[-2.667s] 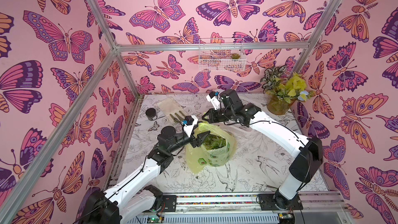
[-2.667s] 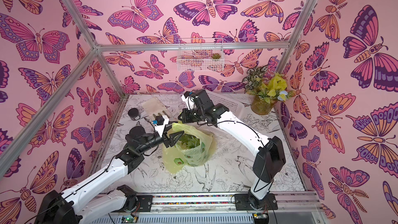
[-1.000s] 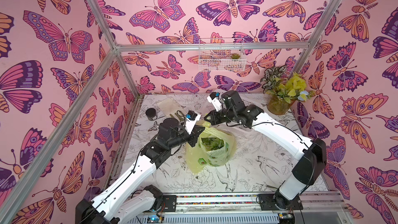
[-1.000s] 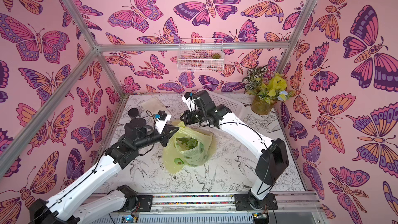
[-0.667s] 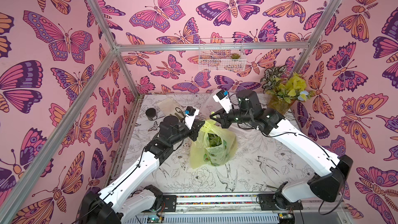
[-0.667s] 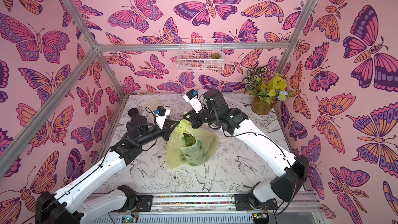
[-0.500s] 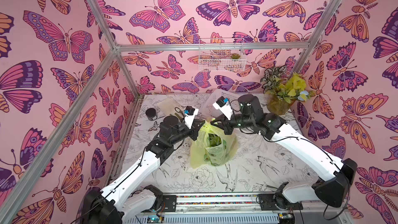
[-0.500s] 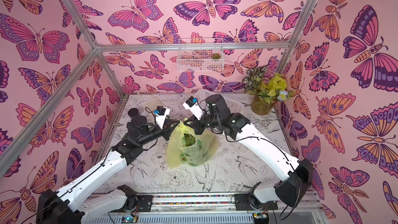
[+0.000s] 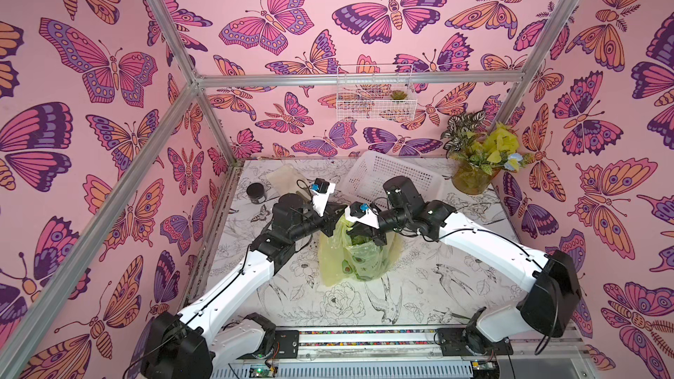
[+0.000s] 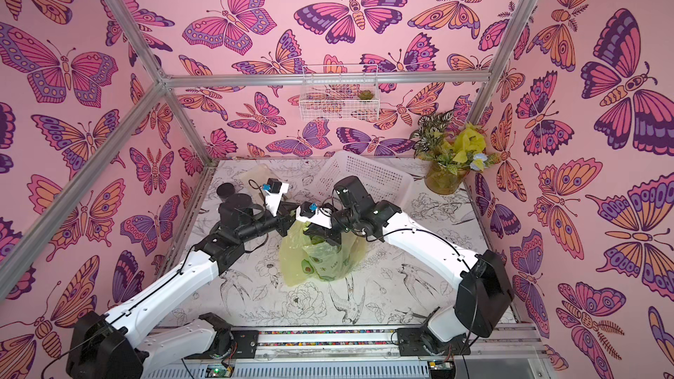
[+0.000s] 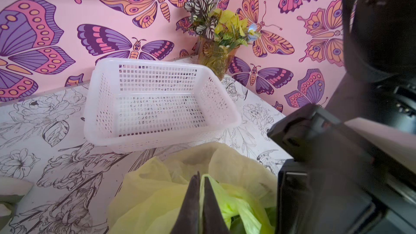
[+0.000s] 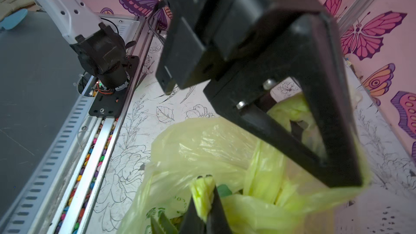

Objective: Place the pineapple into a plastic bag & tie a knot
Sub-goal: Cross the plastic bag at the center of the board.

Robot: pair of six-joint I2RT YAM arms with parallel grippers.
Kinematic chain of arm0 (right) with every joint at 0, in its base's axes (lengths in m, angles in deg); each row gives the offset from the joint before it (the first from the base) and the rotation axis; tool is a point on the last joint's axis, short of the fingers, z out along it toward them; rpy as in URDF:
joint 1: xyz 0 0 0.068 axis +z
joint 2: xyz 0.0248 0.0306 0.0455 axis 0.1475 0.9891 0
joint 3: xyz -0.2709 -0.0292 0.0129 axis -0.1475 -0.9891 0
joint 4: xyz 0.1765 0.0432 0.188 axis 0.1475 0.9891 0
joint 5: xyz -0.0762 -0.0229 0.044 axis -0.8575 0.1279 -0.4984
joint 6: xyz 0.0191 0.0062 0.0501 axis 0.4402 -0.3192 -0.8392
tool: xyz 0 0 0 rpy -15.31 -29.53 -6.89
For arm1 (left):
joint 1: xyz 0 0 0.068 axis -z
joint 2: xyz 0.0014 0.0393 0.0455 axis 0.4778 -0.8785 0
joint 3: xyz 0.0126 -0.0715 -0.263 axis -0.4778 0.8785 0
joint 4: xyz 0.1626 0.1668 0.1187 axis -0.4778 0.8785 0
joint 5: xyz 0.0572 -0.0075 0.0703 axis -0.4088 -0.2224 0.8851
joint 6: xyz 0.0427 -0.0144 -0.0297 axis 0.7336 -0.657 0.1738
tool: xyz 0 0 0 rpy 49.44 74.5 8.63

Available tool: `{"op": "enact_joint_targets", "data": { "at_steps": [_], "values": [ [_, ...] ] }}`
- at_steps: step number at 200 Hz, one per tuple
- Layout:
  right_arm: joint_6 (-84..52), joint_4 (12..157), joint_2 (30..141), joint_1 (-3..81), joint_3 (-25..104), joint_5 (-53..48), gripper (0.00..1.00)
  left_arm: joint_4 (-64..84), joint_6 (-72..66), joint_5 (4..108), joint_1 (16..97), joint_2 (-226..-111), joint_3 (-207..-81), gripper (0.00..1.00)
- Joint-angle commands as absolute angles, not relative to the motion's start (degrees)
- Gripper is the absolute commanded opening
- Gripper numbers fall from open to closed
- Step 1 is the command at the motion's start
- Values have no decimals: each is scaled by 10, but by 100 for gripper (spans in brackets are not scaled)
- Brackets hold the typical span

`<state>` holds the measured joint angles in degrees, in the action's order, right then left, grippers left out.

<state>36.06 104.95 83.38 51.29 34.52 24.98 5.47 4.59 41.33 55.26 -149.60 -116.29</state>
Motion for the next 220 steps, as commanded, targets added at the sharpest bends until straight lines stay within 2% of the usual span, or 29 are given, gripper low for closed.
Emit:
{"op": "enact_joint_targets", "data": {
  "at_steps": [1,36,73,97,134,175,220],
  "values": [
    [399,1047,852,518,338,259,0,113,56,392,542,-1506,-1192,16],
    [382,1004,858,524,327,258,0,194,90,367,511,-1501,-1215,30],
    [379,983,867,526,324,257,0,257,116,321,484,-1501,-1239,51],
    [377,973,869,528,323,257,0,306,131,287,475,-1521,-1266,58],
    [391,968,869,532,323,248,0,348,131,264,475,-1543,-1289,64],
    [410,973,884,540,325,246,0,414,155,310,473,-1552,-1312,66],
    [425,978,878,544,321,241,0,469,156,309,465,-1546,-1330,68]
  ]
}}
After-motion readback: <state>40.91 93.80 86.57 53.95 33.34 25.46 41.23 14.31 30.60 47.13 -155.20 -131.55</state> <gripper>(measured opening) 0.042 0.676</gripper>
